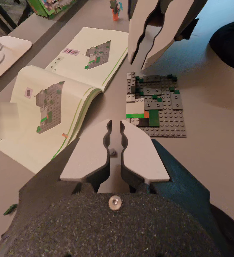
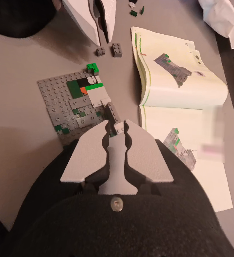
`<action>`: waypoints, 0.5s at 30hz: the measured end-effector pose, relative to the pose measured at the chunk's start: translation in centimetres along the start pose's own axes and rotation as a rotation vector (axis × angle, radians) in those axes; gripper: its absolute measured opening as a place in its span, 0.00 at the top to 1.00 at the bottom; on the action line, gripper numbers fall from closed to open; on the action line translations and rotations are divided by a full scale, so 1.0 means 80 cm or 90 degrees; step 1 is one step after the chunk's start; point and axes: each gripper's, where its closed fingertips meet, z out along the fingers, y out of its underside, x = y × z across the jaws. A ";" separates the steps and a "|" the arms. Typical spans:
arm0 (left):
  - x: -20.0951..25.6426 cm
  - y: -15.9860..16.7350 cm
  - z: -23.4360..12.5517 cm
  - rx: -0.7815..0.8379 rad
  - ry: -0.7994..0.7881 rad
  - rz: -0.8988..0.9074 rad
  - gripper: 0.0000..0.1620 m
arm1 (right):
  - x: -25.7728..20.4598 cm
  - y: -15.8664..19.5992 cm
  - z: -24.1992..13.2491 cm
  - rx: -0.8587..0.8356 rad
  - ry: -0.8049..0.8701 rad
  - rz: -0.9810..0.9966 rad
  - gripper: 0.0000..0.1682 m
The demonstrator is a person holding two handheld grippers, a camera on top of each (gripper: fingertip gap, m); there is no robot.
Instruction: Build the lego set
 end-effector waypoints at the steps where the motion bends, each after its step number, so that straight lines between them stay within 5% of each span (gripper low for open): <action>1: 0.006 -0.003 0.005 -0.011 0.004 0.007 0.93 | -0.001 0.000 0.003 -0.001 0.000 -0.012 0.89; 15: 0.039 -0.018 0.056 -0.100 0.023 0.034 0.93 | -0.010 -0.008 0.030 -0.017 -0.099 -0.098 0.91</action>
